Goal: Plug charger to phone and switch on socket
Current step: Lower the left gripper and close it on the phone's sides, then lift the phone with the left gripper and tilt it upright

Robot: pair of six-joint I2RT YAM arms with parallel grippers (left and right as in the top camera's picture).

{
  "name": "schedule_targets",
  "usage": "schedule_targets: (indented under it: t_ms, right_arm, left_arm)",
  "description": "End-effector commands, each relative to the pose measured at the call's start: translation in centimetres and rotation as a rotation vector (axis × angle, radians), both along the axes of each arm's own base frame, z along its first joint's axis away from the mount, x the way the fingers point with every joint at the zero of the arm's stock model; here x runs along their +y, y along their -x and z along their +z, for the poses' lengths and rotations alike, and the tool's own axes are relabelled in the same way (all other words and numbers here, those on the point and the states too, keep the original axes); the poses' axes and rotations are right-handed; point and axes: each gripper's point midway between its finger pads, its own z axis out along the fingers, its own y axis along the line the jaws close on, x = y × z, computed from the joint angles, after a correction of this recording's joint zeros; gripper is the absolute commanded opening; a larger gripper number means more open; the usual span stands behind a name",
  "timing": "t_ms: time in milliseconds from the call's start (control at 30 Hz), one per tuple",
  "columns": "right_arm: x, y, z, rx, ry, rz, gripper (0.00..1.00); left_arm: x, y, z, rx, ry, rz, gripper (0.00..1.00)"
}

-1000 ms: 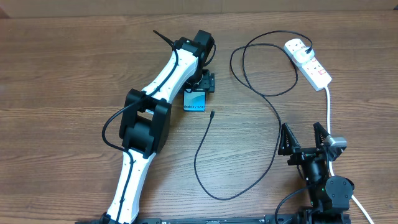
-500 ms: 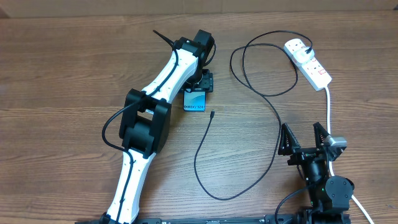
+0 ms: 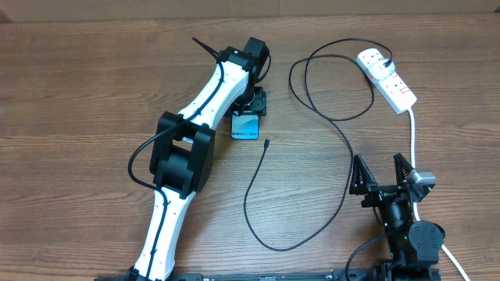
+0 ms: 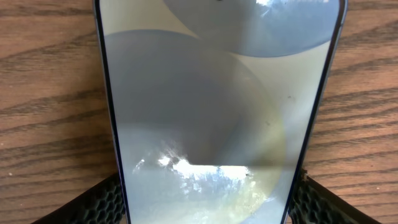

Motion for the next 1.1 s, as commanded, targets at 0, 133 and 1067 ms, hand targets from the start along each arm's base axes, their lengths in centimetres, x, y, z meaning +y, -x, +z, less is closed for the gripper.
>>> schedule_targets:
  t_ms: [0, 133, 1067]
  right_arm:
    - [0.2, 0.0, -0.2, -0.005, 0.004, 0.011, 1.00]
    - [0.2, 0.0, -0.2, -0.005, 0.004, 0.011, 1.00]
    - [0.2, 0.0, -0.2, -0.005, 0.004, 0.011, 1.00]
  left_arm:
    - [0.9, 1.0, -1.7, 0.045, -0.044, -0.006, 0.73]
    - [0.8, 1.2, -1.5, 0.056, -0.041, -0.007, 0.65]
    - [-5.8, 4.2, 7.9, 0.298, 0.470, 0.024, 0.65]
